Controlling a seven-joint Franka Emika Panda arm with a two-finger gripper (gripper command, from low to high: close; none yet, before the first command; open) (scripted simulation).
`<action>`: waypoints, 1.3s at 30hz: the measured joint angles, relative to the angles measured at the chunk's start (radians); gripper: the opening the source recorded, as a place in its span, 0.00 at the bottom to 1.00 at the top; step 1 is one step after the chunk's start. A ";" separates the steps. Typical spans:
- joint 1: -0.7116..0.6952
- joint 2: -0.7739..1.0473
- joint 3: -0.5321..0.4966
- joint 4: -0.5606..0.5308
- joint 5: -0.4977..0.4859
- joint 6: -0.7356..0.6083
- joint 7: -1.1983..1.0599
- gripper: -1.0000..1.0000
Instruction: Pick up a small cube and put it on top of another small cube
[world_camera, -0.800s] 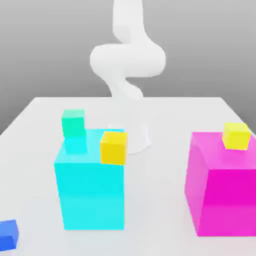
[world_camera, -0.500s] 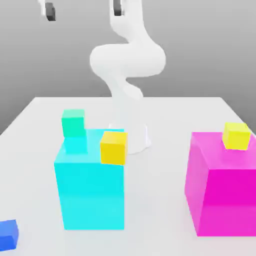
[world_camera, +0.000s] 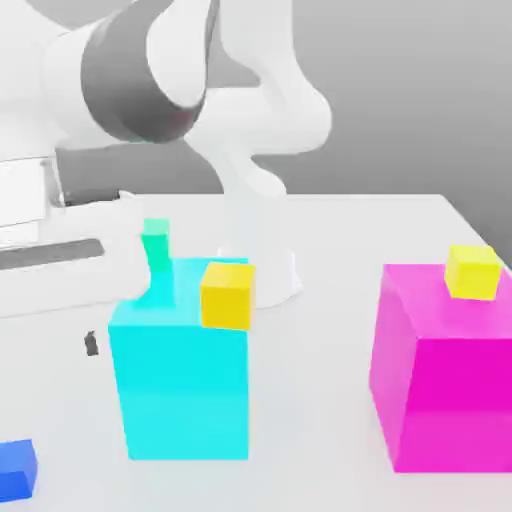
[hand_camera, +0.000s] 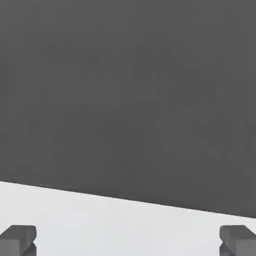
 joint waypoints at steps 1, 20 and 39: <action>-0.013 0.033 -0.001 0.001 0.004 0.010 -0.025 0.50; -0.180 0.413 0.056 0.046 0.066 0.207 -0.255 0.00; 0.122 -0.157 0.051 -0.082 -0.191 -0.265 0.312 0.00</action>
